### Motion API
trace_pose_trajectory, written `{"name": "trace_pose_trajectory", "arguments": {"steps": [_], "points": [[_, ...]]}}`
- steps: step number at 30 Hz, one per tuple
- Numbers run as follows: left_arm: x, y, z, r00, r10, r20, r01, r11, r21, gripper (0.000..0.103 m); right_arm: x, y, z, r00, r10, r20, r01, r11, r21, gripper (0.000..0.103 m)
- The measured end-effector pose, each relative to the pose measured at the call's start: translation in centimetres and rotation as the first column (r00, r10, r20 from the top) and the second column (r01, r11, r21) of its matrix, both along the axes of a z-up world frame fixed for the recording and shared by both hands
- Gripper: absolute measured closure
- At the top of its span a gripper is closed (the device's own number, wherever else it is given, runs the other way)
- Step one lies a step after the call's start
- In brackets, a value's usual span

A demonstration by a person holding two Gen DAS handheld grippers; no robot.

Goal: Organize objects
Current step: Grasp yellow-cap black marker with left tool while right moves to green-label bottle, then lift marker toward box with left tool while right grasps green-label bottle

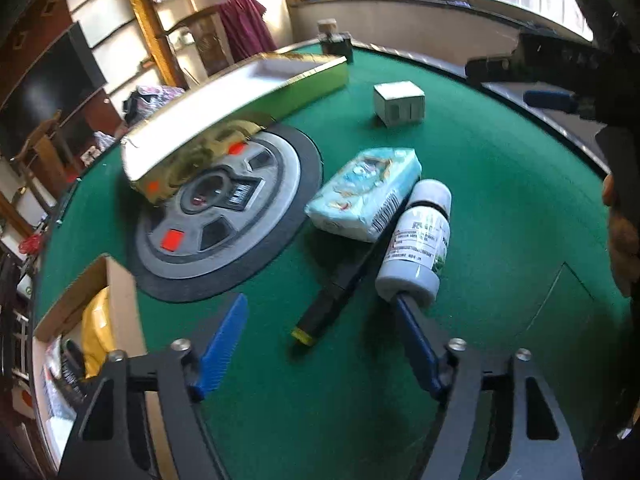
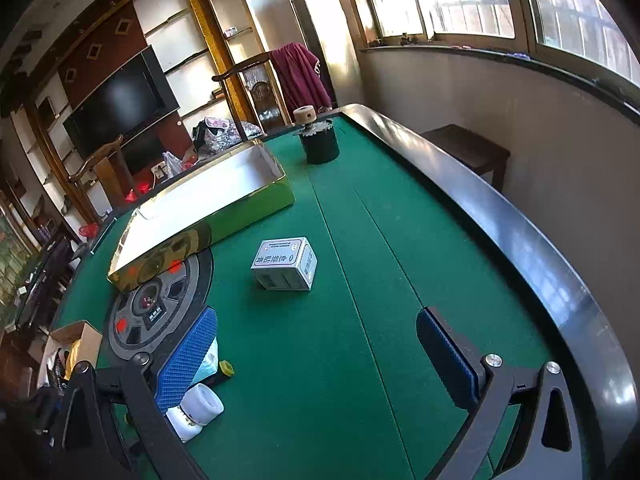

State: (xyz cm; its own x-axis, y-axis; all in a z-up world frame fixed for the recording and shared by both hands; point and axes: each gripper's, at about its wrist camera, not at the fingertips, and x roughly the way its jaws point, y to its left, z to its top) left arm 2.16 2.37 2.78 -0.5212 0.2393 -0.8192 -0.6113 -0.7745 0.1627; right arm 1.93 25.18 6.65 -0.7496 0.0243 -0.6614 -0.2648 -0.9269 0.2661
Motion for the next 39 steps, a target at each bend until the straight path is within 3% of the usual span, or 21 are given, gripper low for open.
{"name": "trace_pose_trajectory", "arguments": {"steps": [2, 7, 9, 11, 22, 34, 35, 39], "points": [[-0.6, 0.7, -0.6, 1.000, -0.015, 0.020, 0.015, 1.000, -0.008, 0.044, 0.0, 0.0, -0.1, 1.000, 0.002, 0.002, -0.002, 1.000, -0.001, 0.001], [-0.8, 2.4, -1.1, 0.998, -0.050, 0.036, 0.050, 0.999, 0.008, 0.046, -0.2, -0.2, -0.3, 1.000, 0.008, 0.012, -0.008, 1.000, -0.002, 0.001], [-0.6, 3.1, -1.2, 0.997, -0.064, 0.046, 0.063, 0.998, 0.026, 0.061, -0.4, -0.3, -0.5, 1.000, 0.010, 0.021, -0.010, 1.000, 0.000, 0.001], [-0.2, 3.6, -1.3, 0.995, -0.074, 0.063, 0.072, 0.997, 0.039, 0.088, -0.4, -0.3, -0.7, 1.000, 0.012, 0.028, -0.011, 1.000, -0.004, 0.001], [3.1, 1.4, -1.2, 0.991, -0.037, 0.128, 0.025, 0.996, 0.091, 0.088, -0.6, -0.4, -1.3, 0.998, 0.025, 0.053, -0.023, 0.999, -0.035, 0.001], [1.6, 4.1, -1.5, 0.997, 0.022, 0.075, -0.029, 0.995, 0.093, 0.084, -0.9, -1.5, -1.8, 0.996, 0.051, 0.073, -0.051, 0.999, -0.001, 0.001], [1.8, 4.0, -1.5, 0.997, 0.023, 0.076, -0.031, 0.994, 0.100, 0.089, -1.0, -1.6, -1.9, 0.996, 0.055, 0.074, -0.056, 0.998, 0.000, 0.001], [3.1, 2.5, -0.6, 0.996, 0.038, 0.079, -0.050, 0.986, 0.156, 0.089, -1.1, -1.5, -2.1, 0.996, 0.055, 0.077, -0.056, 0.998, 0.010, 0.001]]}}
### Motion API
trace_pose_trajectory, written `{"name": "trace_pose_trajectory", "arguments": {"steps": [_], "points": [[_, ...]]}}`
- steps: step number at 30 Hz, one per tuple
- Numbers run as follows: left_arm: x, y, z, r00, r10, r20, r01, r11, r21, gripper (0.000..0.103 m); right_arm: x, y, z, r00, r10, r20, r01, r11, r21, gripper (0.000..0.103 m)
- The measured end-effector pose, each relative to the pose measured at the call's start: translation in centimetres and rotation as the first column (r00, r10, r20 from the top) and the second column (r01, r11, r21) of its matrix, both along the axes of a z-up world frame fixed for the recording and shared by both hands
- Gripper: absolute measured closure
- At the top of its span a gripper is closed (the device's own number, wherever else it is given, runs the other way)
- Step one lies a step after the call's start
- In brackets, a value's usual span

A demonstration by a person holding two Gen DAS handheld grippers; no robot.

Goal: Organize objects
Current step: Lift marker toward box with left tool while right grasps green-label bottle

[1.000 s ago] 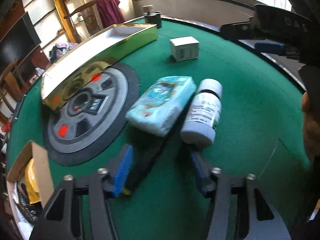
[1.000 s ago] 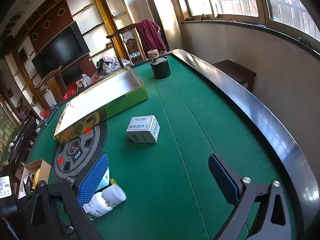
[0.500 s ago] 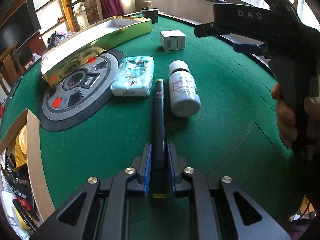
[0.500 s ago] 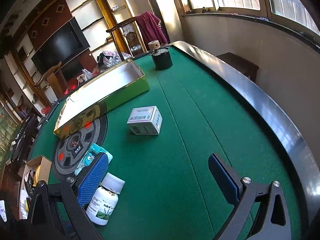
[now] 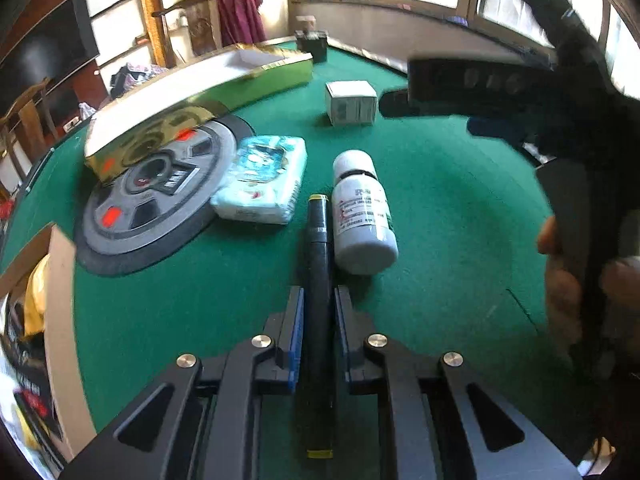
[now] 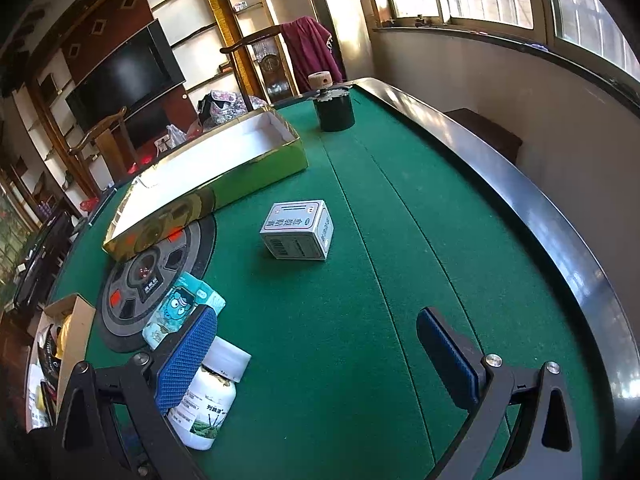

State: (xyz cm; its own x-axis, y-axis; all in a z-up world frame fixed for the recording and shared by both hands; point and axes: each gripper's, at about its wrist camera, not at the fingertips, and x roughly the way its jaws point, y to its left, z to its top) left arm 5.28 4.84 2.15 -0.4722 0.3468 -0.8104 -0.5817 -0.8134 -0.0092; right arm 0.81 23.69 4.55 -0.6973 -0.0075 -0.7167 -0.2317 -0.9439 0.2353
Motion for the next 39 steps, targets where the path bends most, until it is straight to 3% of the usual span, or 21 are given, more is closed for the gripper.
{"name": "trace_pose_trajectory", "arguments": {"steps": [4, 11, 16, 20, 23, 25, 30, 33, 39], "points": [[1.8, -3.4, 2.3, 0.998, 0.057, -0.022, -0.055, 0.995, 0.085, 0.089, 0.1, -0.1, 0.0, 1.000, 0.017, -0.013, -0.017, 1.000, 0.004, 0.001], [6.6, -10.9, 7.0, 0.986, 0.149, -0.076, -0.124, 0.958, 0.258, 0.089, 0.2, -2.3, -0.1, 0.999, 0.040, 0.006, -0.041, 0.995, 0.093, 0.001], [8.7, -15.3, 8.2, 0.971, 0.215, -0.103, -0.176, 0.937, 0.300, 0.089, 0.6, -4.6, -1.1, 0.992, 0.090, 0.091, -0.093, 0.995, 0.025, 0.001], [9.5, -18.5, 7.8, 0.956, 0.278, -0.090, -0.233, 0.913, 0.336, 0.089, -0.2, -7.6, -1.5, 0.985, 0.112, 0.132, -0.123, 0.989, 0.078, 0.002], [9.7, -19.9, 7.3, 0.948, 0.309, -0.072, -0.265, 0.897, 0.355, 0.089, -1.1, -9.6, -1.9, 0.978, 0.115, 0.174, -0.140, 0.980, 0.140, 0.021], [10.0, -20.7, 6.9, 0.943, 0.326, -0.069, -0.281, 0.889, 0.361, 0.089, -1.7, -10.2, -2.6, 0.970, 0.110, 0.216, -0.143, 0.979, 0.143, 0.051], [10.8, -23.2, 6.8, 0.928, 0.367, -0.063, -0.319, 0.870, 0.376, 0.089, -1.0, -10.5, -2.8, 0.972, 0.118, 0.205, -0.151, 0.976, 0.155, 0.065], [11.0, -24.7, 6.5, 0.917, 0.396, -0.053, -0.347, 0.854, 0.387, 0.089, -0.3, -10.0, -2.8, 0.972, 0.129, 0.199, -0.154, 0.981, 0.114, 0.065], [11.6, -27.1, 5.8, 0.895, 0.445, -0.028, -0.398, 0.828, 0.395, 0.089, 1.3, -8.8, -2.5, 0.965, 0.205, 0.166, -0.189, 0.976, -0.106, 0.065]]}}
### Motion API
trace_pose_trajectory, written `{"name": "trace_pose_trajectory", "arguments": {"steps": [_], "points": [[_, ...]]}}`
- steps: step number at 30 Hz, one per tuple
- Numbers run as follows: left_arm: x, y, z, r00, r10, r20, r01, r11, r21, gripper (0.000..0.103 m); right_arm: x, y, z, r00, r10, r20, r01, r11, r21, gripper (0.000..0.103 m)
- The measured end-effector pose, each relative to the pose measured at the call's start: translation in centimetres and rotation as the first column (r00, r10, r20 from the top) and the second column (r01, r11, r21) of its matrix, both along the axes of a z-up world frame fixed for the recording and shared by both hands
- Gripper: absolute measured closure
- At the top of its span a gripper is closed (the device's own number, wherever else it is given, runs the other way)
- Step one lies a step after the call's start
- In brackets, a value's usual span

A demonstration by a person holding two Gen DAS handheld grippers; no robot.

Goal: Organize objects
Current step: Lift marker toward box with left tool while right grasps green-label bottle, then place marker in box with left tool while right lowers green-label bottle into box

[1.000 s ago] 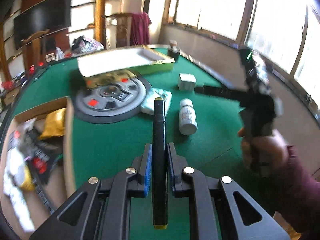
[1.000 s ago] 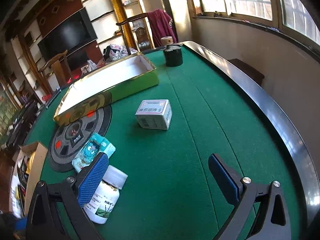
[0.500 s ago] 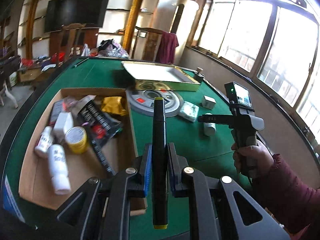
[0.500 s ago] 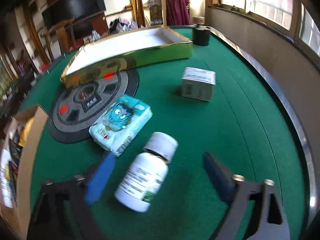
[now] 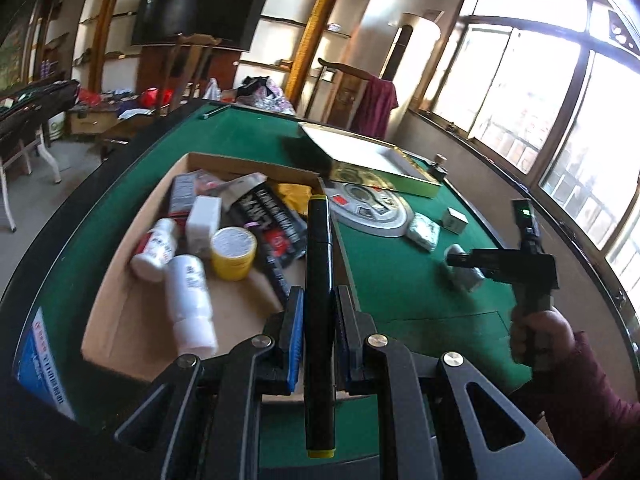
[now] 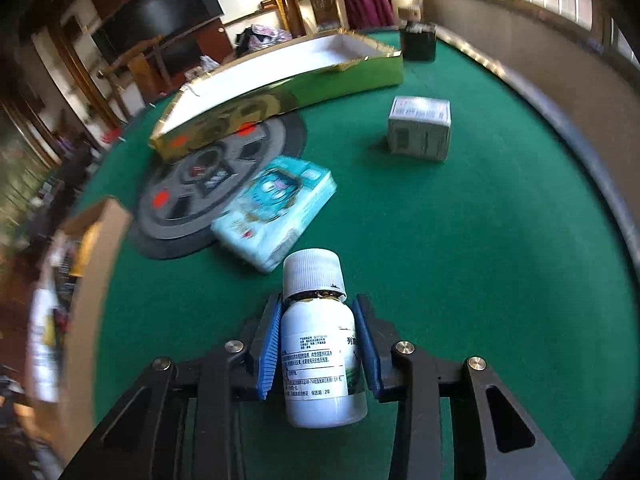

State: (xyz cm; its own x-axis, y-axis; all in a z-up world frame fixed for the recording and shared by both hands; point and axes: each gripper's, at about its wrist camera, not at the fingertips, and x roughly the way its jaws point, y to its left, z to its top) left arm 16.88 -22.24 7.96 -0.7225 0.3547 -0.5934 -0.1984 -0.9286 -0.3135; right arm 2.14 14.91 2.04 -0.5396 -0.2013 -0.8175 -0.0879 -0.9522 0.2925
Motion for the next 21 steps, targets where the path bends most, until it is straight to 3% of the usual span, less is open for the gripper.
{"name": "trace_pose_trajectory", "arguments": {"steps": [4, 9, 15, 21], "points": [[0.5, -1.5, -0.3, 0.999, 0.042, 0.010, -0.042, 0.999, 0.010, 0.089, 1.0, -0.5, 0.4, 0.999, 0.039, -0.005, -0.039, 0.991, -0.126, 0.065], [0.8, -3.1, -0.3, 0.996, 0.084, 0.021, -0.085, 0.996, 0.013, 0.089, 1.9, -3.1, 2.2, 0.992, 0.119, -0.045, -0.126, 0.971, -0.203, 0.065], [0.5, -3.8, -1.2, 0.992, 0.104, 0.068, -0.106, 0.994, 0.022, 0.089, 2.4, -8.3, 4.7, 0.965, 0.244, -0.090, -0.259, 0.936, -0.237, 0.064], [-1.3, -2.7, -2.1, 0.989, 0.094, 0.113, -0.096, 0.995, 0.016, 0.089, 2.4, -15.7, 6.0, 0.912, 0.399, -0.100, -0.411, 0.879, -0.241, 0.064]]}}
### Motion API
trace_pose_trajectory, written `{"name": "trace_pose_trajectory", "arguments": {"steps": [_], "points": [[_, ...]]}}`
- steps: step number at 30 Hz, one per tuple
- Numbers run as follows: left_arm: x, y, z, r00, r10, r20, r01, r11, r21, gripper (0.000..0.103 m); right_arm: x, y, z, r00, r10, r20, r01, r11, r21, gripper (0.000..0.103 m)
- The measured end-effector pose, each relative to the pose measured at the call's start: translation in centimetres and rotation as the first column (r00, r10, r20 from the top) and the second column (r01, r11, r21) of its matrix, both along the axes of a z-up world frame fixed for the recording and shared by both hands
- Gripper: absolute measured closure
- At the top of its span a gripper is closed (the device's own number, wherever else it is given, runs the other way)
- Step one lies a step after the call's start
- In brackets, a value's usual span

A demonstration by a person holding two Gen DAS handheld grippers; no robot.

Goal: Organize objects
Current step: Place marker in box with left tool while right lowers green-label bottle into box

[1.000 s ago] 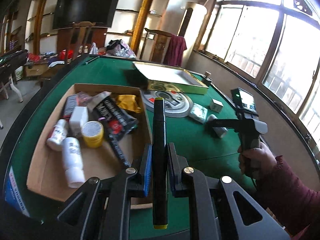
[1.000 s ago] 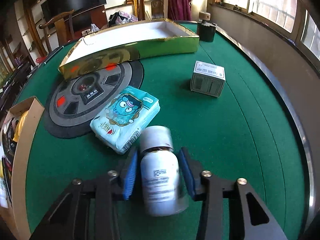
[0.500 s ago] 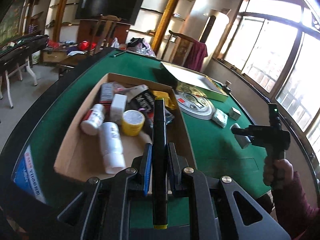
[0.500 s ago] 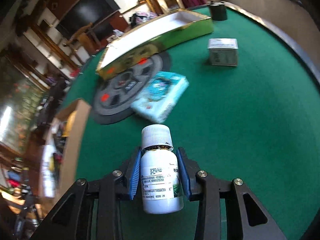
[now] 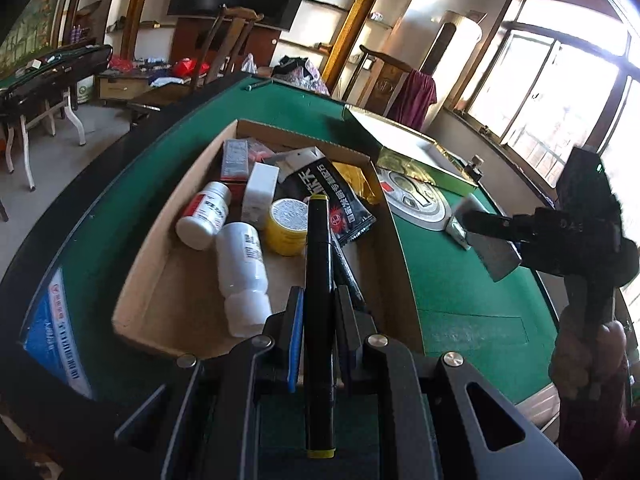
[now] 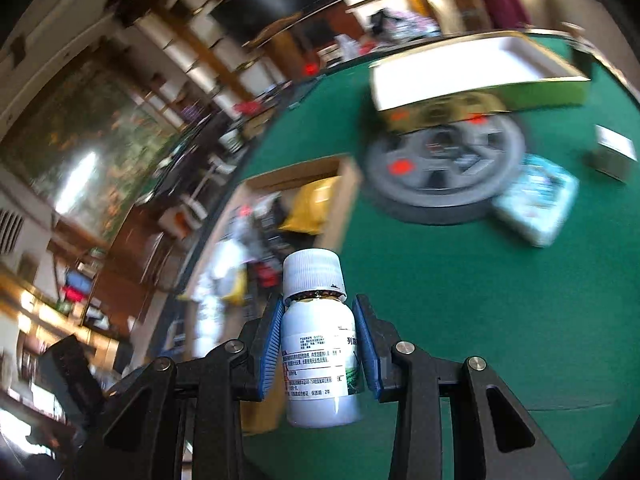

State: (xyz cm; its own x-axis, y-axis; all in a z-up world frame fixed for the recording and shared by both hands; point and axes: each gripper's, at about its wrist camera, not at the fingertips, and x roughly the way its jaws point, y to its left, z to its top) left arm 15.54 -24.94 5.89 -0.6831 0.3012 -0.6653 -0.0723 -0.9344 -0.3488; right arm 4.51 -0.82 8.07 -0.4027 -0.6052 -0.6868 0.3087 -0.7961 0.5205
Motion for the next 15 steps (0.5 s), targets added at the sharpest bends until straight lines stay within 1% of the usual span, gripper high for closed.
{"name": "trace_pose_trajectory", "arguments": {"steps": [4, 8, 11, 15], "points": [[-1.7, 0.2, -0.7, 0.999, 0.021, 0.048, -0.021, 1.000, 0.010, 0.089, -0.6, -4.3, -0.6, 0.998, 0.067, 0.014, -0.067, 0.997, 0.027, 0.064], [-3.2, 0.2, -1.8, 0.994, 0.050, 0.101, -0.053, 0.998, 0.028, 0.089, -1.1, -7.6, -1.8, 0.995, 0.101, 0.025, -0.103, 0.990, 0.095, 0.064], [-3.9, 0.3, -2.1, 0.991, 0.070, 0.111, -0.073, 0.997, 0.022, 0.089, -1.6, -9.1, -2.8, 0.995, 0.101, 0.016, -0.103, 0.980, 0.170, 0.064], [-4.8, 0.7, -2.4, 0.991, 0.076, 0.109, -0.078, 0.997, 0.014, 0.088, -2.7, -10.0, -4.0, 0.996, 0.089, 0.018, -0.091, 0.967, 0.237, 0.064]]}}
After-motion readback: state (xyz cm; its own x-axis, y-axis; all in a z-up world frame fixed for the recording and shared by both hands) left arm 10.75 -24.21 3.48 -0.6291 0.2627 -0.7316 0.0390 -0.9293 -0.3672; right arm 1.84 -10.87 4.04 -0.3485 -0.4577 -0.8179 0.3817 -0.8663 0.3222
